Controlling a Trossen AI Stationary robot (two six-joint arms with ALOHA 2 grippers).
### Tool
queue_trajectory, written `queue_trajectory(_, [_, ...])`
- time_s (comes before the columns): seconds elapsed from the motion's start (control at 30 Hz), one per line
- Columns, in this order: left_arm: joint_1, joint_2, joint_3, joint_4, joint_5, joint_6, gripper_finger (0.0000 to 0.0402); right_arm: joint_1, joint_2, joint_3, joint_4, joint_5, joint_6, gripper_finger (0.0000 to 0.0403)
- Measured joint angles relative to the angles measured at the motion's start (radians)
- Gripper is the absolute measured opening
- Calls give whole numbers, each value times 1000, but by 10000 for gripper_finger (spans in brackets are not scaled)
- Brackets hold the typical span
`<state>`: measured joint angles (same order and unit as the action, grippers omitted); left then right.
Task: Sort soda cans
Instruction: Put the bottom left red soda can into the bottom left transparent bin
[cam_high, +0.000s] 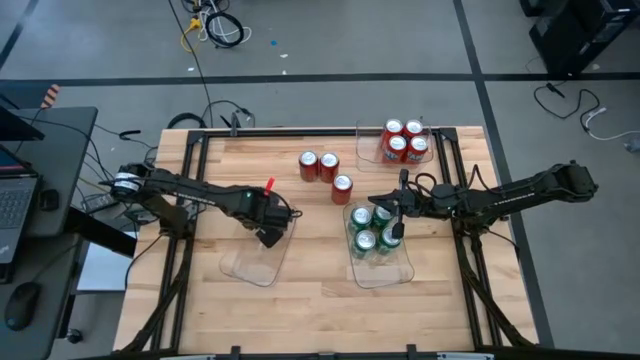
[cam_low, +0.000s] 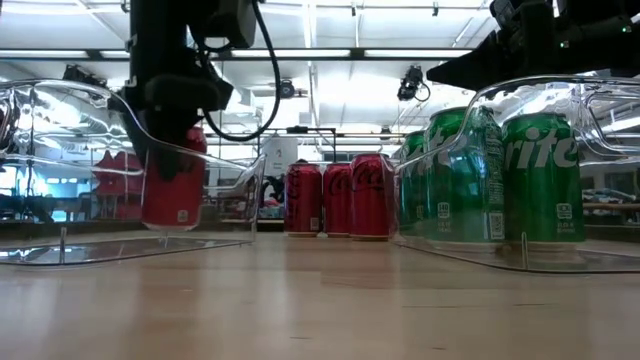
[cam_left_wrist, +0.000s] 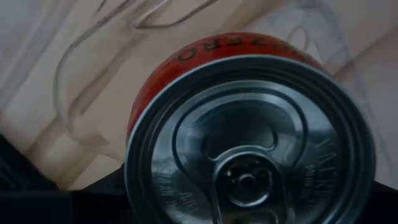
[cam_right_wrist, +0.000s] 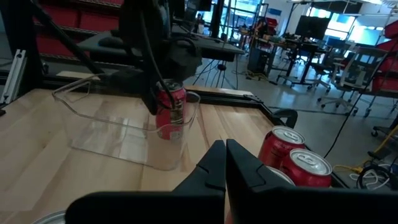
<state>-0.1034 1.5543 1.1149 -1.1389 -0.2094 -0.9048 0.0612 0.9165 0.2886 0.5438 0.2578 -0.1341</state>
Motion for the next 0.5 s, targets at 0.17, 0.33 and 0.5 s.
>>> queue_trajectory(0.17, [19,0,-9,-15,19,12,260,0,0,0,0,0,0,0])
queue_trajectory(0.33, [34,0,-9,-8,-2,35,260,0,0,0,-1,0,0,0])
queue_trajectory(0.5, [33,0,-9,-8,4,38,260,0,0,0,0,0,0,0])
